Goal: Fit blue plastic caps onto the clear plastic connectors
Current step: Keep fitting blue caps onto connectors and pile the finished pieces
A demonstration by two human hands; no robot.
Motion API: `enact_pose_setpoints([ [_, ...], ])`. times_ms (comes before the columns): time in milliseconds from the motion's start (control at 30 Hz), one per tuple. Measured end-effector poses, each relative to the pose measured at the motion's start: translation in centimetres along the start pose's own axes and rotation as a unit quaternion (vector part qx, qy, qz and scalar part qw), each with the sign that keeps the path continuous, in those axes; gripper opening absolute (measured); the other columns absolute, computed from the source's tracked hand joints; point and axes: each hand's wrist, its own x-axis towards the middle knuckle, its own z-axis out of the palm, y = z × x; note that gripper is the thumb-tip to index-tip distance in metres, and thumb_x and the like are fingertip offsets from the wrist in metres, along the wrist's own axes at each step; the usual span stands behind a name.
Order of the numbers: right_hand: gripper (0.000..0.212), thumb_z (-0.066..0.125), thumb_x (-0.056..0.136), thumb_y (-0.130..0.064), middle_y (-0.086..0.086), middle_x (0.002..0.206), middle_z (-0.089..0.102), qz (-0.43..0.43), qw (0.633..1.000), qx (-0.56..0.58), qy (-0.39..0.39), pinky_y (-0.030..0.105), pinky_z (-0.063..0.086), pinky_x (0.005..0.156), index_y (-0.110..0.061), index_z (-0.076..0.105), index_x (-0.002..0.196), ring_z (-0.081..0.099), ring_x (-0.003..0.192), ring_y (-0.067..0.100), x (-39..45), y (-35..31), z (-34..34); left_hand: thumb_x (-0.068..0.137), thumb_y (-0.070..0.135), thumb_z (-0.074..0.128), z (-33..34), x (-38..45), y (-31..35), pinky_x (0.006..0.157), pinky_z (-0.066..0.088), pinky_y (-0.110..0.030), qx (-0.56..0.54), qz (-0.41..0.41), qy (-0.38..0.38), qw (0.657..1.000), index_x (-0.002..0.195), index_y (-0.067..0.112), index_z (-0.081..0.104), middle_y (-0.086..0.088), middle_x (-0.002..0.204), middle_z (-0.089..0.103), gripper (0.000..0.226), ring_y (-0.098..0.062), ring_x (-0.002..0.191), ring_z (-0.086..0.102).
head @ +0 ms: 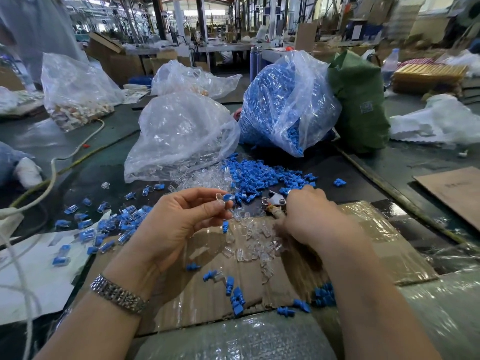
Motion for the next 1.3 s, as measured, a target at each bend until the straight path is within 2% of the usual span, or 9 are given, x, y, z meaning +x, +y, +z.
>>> enact_pose_setpoints([
  [233, 0.037, 0.064, 0.093, -0.037, 0.013, 0.11, 0.054, 0.001, 1.0, -0.003, 0.01, 0.044, 0.044, 0.092, -0.017, 0.036, 0.078, 0.047, 0.104, 0.032, -0.2, -0.1, -0.5, 0.076, 0.004, 0.073, 0.2, 0.0, 0.0, 0.072, 0.061, -0.026, 0.011, 0.014, 0.018, 1.0, 0.098, 0.003, 0.078, -0.024, 0.106, 0.074, 0.023, -0.028, 0.087, 0.075],
  [367, 0.029, 0.06, 0.091, -0.023, 0.003, 0.075, 0.049, -0.035, 0.998, 0.041, 0.021, 0.032, 0.038, 0.06, -0.015, 0.041, 0.07, 0.045, 0.068, 0.021, -0.1, -0.3, -0.6, 0.075, 0.005, 0.072, 0.3, 0.2, -0.1, 0.073, 0.062, -0.028, -0.012, 0.033, 0.046, 0.998, 0.106, -0.003, 0.071, -0.025, 0.106, 0.074, 0.032, -0.028, 0.085, 0.075],
  [467, 0.028, 0.058, 0.096, -0.018, 0.001, 0.073, 0.049, -0.039, 0.997, 0.061, 0.032, 0.033, 0.033, 0.052, -0.017, 0.043, 0.072, 0.046, 0.062, 0.017, -0.1, 0.2, -0.8, 0.077, 0.004, 0.07, 0.3, 0.2, 0.1, 0.073, 0.062, -0.028, -0.04, 0.039, 0.055, 0.997, 0.106, -0.001, 0.07, -0.024, 0.106, 0.074, 0.03, -0.026, 0.086, 0.075],
  [567, 0.022, 0.054, 0.096, -0.018, 0.007, 0.076, 0.055, -0.061, 0.99, 0.127, 0.013, 0.034, 0.037, 0.056, -0.013, 0.049, 0.075, 0.051, 0.067, 0.023, -0.2, 0.5, -1.3, 0.078, 0.003, 0.069, 0.2, 0.3, 0.2, 0.072, 0.063, -0.028, -0.076, 0.039, 0.066, 0.994, 0.102, 0.003, 0.074, -0.023, 0.107, 0.075, 0.024, -0.026, 0.088, 0.076],
  [667, 0.023, 0.053, 0.101, -0.023, 0.017, 0.089, 0.07, -0.108, 0.963, 0.248, -0.012, 0.047, 0.054, 0.076, -0.009, 0.055, 0.083, 0.067, 0.086, 0.039, -0.8, 0.2, -2.4, 0.078, 0.007, 0.071, 0.2, 0.4, 0.2, 0.075, 0.062, -0.029, -0.081, 0.044, 0.069, 0.993, 0.091, 0.016, 0.082, -0.018, 0.11, 0.076, 0.018, -0.025, 0.097, 0.075],
  [800, 0.034, 0.055, 0.103, -0.029, 0.023, 0.095, 0.074, -0.178, 0.928, 0.31, -0.107, 0.061, 0.052, 0.092, 0.001, 0.06, 0.087, 0.069, 0.096, 0.045, -2.1, -0.4, -3.0, 0.073, 0.011, 0.076, 0.2, 0.6, 0.1, 0.075, 0.06, -0.027, -0.085, 0.054, 0.075, 0.992, 0.091, 0.019, 0.082, -0.014, 0.111, 0.076, 0.02, -0.022, 0.102, 0.074],
  [967, 0.04, 0.054, 0.103, -0.033, 0.015, 0.091, 0.076, -0.217, 0.925, 0.286, -0.121, 0.055, 0.053, 0.09, 0.003, 0.067, 0.093, 0.07, 0.083, 0.033, -2.5, -1.6, -2.6, 0.057, 0.02, 0.085, 0.4, 0.7, 0.0, 0.075, 0.06, -0.026, -0.062, 0.07, 0.069, 0.993, 0.09, 0.019, 0.083, -0.007, 0.101, 0.078, 0.033, -0.016, 0.094, 0.075],
  [1200, 0.042, 0.053, 0.103, -0.036, 0.019, 0.096, 0.074, -0.226, 0.923, 0.282, -0.129, 0.057, 0.053, 0.088, 0.004, 0.063, 0.097, 0.064, 0.075, 0.031, -2.6, -2.2, -2.2, 0.063, 0.026, 0.083, 0.8, 0.5, -0.2, 0.077, 0.059, -0.024, 0.003, 0.107, 0.066, 0.992, 0.089, 0.021, 0.082, -0.005, 0.096, 0.078, 0.027, -0.016, 0.091, 0.074],
  [1300, 0.039, 0.051, 0.105, -0.037, 0.011, 0.083, 0.074, -0.225, 0.918, 0.295, -0.139, 0.045, 0.058, 0.077, 0.0, 0.06, 0.094, 0.071, 0.07, 0.026, -2.3, -2.1, -1.8, 0.063, 0.033, 0.083, 0.9, 0.5, -0.5, 0.083, 0.059, -0.026, 0.052, 0.122, 0.075, 0.988, 0.091, 0.023, 0.081, -0.006, 0.101, 0.078, 0.03, -0.018, 0.096, 0.073],
])
